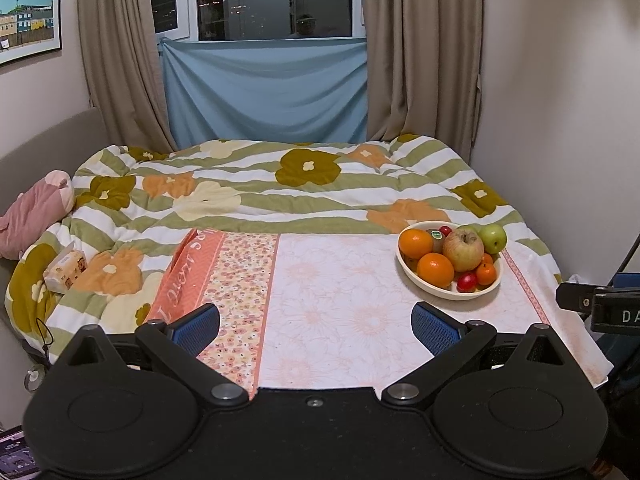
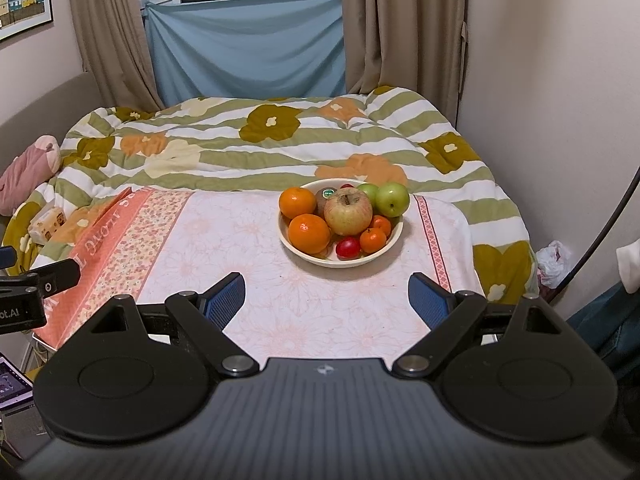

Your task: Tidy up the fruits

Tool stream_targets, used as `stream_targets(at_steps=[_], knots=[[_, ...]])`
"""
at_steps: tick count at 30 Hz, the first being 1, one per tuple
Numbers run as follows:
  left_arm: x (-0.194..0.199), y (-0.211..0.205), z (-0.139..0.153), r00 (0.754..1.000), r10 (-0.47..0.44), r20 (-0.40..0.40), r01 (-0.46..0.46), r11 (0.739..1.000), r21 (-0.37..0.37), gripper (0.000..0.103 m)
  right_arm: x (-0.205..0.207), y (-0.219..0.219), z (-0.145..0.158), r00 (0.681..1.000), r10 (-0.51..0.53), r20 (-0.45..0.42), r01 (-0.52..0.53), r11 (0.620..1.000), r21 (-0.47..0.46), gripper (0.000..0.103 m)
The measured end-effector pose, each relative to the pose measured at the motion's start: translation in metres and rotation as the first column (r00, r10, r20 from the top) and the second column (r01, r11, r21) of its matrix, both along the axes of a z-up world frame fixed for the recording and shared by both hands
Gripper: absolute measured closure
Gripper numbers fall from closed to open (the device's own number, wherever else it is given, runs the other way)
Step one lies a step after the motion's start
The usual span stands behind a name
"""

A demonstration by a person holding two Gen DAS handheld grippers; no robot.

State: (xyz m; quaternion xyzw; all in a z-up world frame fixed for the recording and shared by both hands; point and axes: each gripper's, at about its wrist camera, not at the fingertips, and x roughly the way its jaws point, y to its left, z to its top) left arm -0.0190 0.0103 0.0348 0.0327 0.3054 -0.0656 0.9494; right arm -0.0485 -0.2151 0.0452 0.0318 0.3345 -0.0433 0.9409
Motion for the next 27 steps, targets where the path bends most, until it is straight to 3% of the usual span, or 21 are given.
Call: stream_targets(at_steps=[15,27], knots=[[-0.0007,-0.0017,0.0032,1.000,0.012,0.009,-0.012,1.000,0.015,0.000,0.0007,0.0006,0.0021,1.000,0.001,0.007,-0.001,1.000,0.002,0.000],[0.0016,0.0019,0.0016,1.000,0.017,-0.005,-0.018,0.999,-0.034,0.000,0.0009,0.0012,0.0030,1.000,0.001,0.008,-0.001,1.000,0.003,0.000]])
